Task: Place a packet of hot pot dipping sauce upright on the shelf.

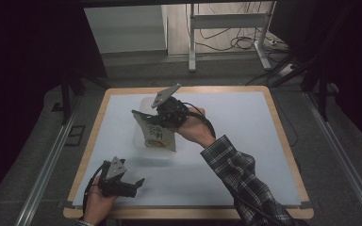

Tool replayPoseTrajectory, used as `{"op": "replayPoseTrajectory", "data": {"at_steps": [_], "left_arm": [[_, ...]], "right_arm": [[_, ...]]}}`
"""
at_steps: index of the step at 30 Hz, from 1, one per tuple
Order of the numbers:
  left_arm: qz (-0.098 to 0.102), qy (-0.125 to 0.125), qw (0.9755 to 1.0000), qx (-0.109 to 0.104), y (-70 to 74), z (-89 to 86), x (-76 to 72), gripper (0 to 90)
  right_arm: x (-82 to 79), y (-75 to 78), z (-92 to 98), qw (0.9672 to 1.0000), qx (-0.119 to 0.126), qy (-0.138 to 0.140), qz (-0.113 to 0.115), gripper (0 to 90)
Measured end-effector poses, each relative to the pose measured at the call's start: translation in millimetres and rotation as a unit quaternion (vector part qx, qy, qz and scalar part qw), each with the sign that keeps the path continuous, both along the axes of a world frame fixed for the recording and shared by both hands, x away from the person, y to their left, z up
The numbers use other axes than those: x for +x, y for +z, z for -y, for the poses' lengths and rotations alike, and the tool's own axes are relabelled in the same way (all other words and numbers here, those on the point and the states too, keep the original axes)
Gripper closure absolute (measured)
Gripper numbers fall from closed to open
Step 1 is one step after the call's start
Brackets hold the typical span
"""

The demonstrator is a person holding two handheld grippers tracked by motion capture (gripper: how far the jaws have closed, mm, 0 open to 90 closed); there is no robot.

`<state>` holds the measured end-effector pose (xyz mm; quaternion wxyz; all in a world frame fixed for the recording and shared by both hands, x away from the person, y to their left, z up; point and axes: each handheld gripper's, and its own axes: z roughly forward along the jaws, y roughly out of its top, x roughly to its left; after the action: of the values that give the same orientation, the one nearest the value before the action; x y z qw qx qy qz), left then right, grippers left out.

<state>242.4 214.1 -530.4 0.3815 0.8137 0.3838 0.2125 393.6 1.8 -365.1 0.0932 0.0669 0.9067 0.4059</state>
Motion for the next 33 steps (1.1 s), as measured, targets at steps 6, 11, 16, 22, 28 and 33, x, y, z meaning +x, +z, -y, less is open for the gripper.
{"op": "replayPoseTrajectory", "data": {"at_steps": [6,11,16,22,28,33], "left_arm": [[-0.005,0.000,0.9999,-0.011,1.4,-1.9,0.2,0.0],[-0.003,-0.001,0.9999,-0.011,1.7,-2.4,-0.2,0.0],[0.003,-0.003,0.9999,-0.012,1.8,-2.3,-0.8,0.0],[0.011,-0.009,0.9998,-0.012,1.9,-1.9,-1.5,0.1],[0.009,-0.006,0.9997,-0.020,1.9,-2.5,-1.2,0.2],[0.005,-0.012,0.9997,-0.019,1.4,-1.9,-0.7,0.1]], "right_arm": [[0.5,-8.2,-12.4,0.9999,-0.001,0.010,-0.003,89.3],[0.3,-17.6,-15.9,0.9999,-0.008,0.010,-0.012,89.3],[0.9,-30.6,-16.1,0.9997,-0.016,0.009,-0.018,89.2],[1.8,-38.5,-13.4,0.9995,-0.022,0.009,-0.022,86.7],[-1.0,-36.7,-7.4,0.9998,-0.019,0.000,-0.009,75.4],[-4.8,-34.5,-4.1,0.9998,-0.019,-0.004,-0.007,64.7]]}}
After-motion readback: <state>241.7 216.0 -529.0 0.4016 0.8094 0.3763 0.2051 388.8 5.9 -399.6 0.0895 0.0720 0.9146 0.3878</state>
